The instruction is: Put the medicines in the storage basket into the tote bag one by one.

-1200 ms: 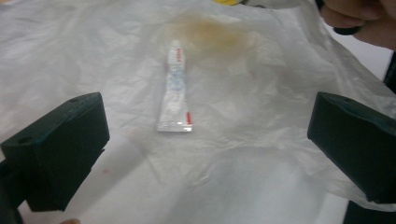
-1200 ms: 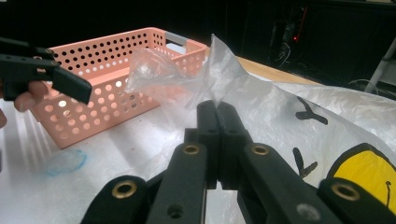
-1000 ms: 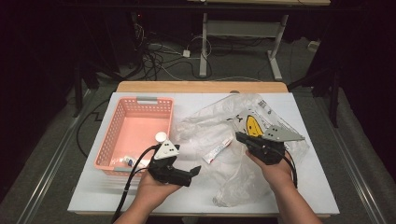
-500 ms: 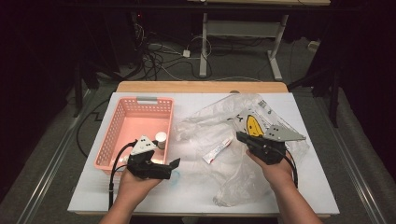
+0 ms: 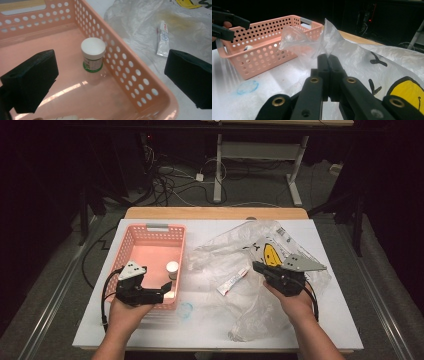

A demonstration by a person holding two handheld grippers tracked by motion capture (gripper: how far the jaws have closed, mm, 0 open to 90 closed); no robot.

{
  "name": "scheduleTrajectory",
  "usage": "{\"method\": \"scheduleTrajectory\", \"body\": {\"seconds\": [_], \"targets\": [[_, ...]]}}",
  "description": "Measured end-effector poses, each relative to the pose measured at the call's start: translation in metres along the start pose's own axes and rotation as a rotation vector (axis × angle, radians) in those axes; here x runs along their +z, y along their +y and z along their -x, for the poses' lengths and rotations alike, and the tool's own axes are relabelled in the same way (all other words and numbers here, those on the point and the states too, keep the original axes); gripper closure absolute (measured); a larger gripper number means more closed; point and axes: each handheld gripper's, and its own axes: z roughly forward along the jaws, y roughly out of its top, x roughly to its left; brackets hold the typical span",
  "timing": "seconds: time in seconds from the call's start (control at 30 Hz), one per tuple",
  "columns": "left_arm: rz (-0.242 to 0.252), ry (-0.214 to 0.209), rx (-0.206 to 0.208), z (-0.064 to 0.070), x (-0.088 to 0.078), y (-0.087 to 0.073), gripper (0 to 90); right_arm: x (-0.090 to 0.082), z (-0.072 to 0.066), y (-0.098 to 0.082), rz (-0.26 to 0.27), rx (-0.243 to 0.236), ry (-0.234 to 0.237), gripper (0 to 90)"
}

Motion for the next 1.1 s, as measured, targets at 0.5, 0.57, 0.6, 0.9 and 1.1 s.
{"method": "scheduleTrajectory", "body": {"seconds": [0.5,0.57,0.6,0.9,1.1], "targets": [[-0.009,0.013,-0.043,-0.018,-0.005,-0.004,0.0,-0.001,0.002,0.001,0.006,0.004,-0.004,90.0],[-0.007,0.014,-0.043,-0.016,-0.006,-0.003,2.2,-0.002,0.002,0.001,0.006,0.002,-0.004,90.0],[-0.004,0.011,-0.042,-0.016,-0.006,-0.001,4.3,-0.002,0.002,0.001,0.006,0.002,-0.005,90.0],[-0.024,0.003,-0.035,-0.019,0.004,0.023,18.4,-0.002,0.002,0.001,0.006,0.001,-0.003,90.0],[-0.084,0.01,-0.03,-0.027,0.026,0.039,25.9,-0.002,0.002,0.001,0.005,0.004,-0.005,90.0]]}}
